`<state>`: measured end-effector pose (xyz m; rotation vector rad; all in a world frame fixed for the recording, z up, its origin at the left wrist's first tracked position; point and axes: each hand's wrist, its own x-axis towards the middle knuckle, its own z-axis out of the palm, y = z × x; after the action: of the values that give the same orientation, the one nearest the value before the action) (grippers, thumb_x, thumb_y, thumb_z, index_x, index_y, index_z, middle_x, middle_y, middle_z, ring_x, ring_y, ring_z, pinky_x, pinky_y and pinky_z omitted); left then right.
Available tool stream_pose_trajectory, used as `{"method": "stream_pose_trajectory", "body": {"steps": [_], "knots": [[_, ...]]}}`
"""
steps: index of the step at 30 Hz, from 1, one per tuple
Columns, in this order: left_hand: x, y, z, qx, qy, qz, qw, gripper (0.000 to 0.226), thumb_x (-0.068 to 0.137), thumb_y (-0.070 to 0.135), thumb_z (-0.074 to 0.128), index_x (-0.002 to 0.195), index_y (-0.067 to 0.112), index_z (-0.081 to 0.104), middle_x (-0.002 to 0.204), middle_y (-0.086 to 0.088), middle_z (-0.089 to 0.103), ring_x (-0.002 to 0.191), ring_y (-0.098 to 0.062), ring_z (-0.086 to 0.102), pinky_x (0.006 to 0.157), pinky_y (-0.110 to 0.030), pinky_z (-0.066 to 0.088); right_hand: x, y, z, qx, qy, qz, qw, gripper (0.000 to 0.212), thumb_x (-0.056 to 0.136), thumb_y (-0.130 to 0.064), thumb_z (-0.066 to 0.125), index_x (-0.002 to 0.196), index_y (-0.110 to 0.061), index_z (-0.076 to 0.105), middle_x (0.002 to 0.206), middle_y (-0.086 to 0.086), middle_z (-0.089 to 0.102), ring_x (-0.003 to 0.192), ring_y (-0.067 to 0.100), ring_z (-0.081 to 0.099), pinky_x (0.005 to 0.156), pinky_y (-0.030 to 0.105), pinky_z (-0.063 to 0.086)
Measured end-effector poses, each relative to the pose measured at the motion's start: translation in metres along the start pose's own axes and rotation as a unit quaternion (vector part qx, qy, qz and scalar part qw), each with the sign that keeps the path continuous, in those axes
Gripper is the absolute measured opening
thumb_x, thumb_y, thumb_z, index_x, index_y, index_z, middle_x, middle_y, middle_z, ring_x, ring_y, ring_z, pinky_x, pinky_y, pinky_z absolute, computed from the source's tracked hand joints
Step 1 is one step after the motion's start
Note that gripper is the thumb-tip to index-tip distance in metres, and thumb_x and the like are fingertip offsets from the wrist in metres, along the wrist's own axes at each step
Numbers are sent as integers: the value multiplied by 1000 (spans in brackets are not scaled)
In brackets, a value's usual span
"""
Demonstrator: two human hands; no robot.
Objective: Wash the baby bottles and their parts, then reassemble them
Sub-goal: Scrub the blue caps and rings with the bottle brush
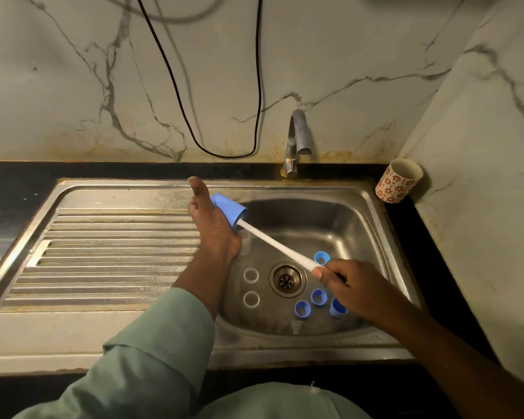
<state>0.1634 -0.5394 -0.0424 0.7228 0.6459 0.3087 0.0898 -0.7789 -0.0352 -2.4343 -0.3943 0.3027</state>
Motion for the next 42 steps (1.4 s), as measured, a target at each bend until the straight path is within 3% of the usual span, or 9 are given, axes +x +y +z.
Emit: {"method": "stream_pose_trajectory", "body": {"steps": [4,10,13,16,25,30,35,37,42], "knots": [[-3,-6,-1,26,90,37,995,69,87,55,65,134,6,51,111,-18,67,94,-29,70,62,-27,57,-7,3,8,-11,23,16,1000,43,91,-54,48,65,-19,52,50,2,50,44,14,45,51,36,44],[-4,4,4,-69,-141,-170,973,57,102,57,40,131,12,60,98,-8,72,87,-23,68,82,-40,56,-11,11,0,-84,56,37,994,42,90,-58,39,71,-23,52,47,-6,50,41,6,47,45,22,40],[-6,9,11,-50,-180,-177,966,77,90,79,37,122,13,63,68,-3,61,60,-16,58,60,-26,51,-14,8,-5,-72,57,9,996,50,83,-68,30,67,-26,51,47,-8,52,40,6,47,44,15,33],[-7,13,15,-53,-259,-163,950,82,82,85,40,119,14,58,73,-4,62,56,-15,58,54,-24,51,-20,4,2,31,49,4,998,54,77,-72,33,64,-23,53,52,-12,55,42,4,45,45,16,37],[-12,-7,3,111,36,-29,993,54,93,64,50,97,11,59,88,-9,68,80,-21,70,65,-34,58,-25,5,3,-87,81,72,990,58,80,-72,27,69,-22,53,51,-1,53,44,10,48,49,31,43],[-17,-1,5,93,-142,-149,974,77,74,82,58,104,11,62,83,-6,65,84,-23,65,86,-42,54,-27,-6,5,-102,40,83,991,40,94,-51,45,70,-21,53,54,-3,55,48,10,50,53,31,46],[-14,9,5,-56,-316,-199,926,71,75,75,53,113,15,57,82,-6,72,67,-17,71,68,-33,61,-39,-20,11,280,-71,188,939,46,93,-49,50,60,-19,59,46,-3,39,36,8,30,35,18,25],[-14,4,6,-46,-269,-159,949,78,69,73,60,116,11,53,97,-13,71,81,-24,73,69,-38,61,-40,-19,13,288,-70,184,937,45,87,-54,51,61,-18,59,46,-3,38,35,7,30,34,16,25],[-11,-12,-9,120,0,-13,993,61,89,61,57,97,1,59,73,-11,67,64,-21,70,58,-33,58,-31,-6,23,106,14,134,985,50,91,-50,50,70,-5,57,54,8,57,49,25,53,53,38,46]]}}
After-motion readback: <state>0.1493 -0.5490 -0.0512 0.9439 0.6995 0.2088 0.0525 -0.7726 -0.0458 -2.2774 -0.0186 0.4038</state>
